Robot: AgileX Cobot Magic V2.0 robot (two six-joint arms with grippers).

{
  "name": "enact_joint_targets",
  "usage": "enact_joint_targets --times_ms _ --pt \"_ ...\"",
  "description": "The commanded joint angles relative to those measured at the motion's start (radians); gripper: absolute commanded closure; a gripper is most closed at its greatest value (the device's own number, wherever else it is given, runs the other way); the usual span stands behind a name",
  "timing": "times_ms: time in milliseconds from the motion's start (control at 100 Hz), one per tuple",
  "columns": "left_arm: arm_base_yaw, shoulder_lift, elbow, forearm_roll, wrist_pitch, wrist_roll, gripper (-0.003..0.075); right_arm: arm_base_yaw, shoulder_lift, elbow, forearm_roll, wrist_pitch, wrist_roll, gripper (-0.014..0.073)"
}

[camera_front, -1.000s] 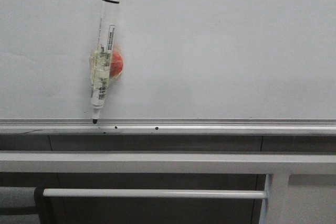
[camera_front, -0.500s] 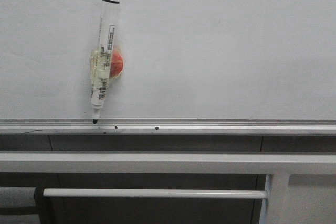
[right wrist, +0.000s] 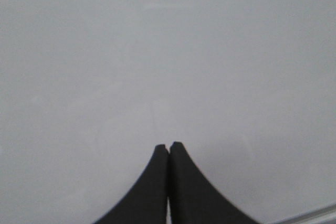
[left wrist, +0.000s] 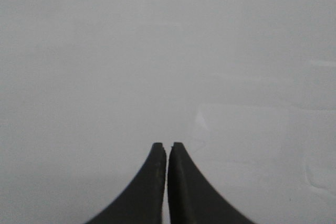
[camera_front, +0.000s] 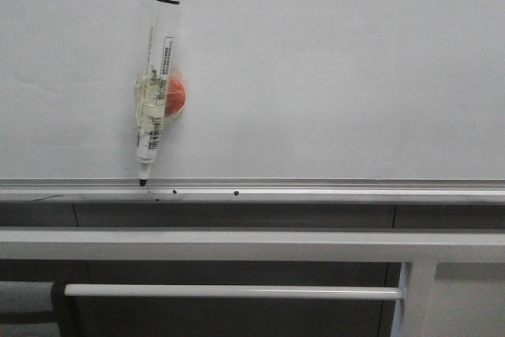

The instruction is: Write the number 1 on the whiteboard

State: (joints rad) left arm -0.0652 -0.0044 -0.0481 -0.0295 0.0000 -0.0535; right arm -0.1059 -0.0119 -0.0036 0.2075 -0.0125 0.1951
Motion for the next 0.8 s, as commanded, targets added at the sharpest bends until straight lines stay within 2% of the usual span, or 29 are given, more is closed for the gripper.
enact_joint_targets --times_ms 0,70,140,210,350,500,570,640,690,740,790 --pt "0.003 0.012 -0.092 -0.01 0.036 -0.011 0.0741 -0.007 -0.003 -0.093 0.015 0.064 0.02 0.0657" --pt "0.003 0.053 -0.149 -0.01 0.081 -0.011 0.0741 -0.007 0.025 -0.176 0.027 0.193 0.02 0.0657" --pt "0.003 0.099 -0.206 -0.022 0.076 -0.011 0.0741 -0.007 0.063 -0.274 0.027 0.346 0.019 0.0657" --pt "0.003 0.123 -0.229 -0.022 0.049 -0.011 0.0741 -0.007 0.095 -0.325 0.027 0.427 0.019 0.0657" --pt "0.003 0.144 -0.223 -0.022 -0.033 -0.011 0.0741 -0.007 0.128 -0.336 0.03 0.381 0.019 0.0657" --pt "-0.01 0.165 -0.223 -0.041 0.0 -0.011 0.0721 -0.007 0.136 -0.336 0.043 0.437 0.019 0.0657" --pt "-0.032 0.177 -0.223 -0.041 0.011 -0.011 0.0622 -0.007 0.136 -0.339 0.043 0.471 0.008 0.0657" --pt "-0.063 0.189 -0.223 -0.041 0.0 -0.011 0.0426 -0.007 0.136 -0.34 0.043 0.497 0.004 0.0657" --pt "-0.082 0.188 -0.223 -0.041 -0.02 -0.011 0.0318 -0.007 0.136 -0.34 0.043 0.519 0.001 0.0657" --pt "-0.093 0.188 -0.223 -0.039 -0.058 -0.011 0.0258 -0.007 0.136 -0.34 0.043 0.541 0.001 0.0657" --pt "-0.1 0.188 -0.223 -0.049 -0.111 -0.011 0.0246 -0.007 0.136 -0.34 0.043 0.555 0.001 0.0657"
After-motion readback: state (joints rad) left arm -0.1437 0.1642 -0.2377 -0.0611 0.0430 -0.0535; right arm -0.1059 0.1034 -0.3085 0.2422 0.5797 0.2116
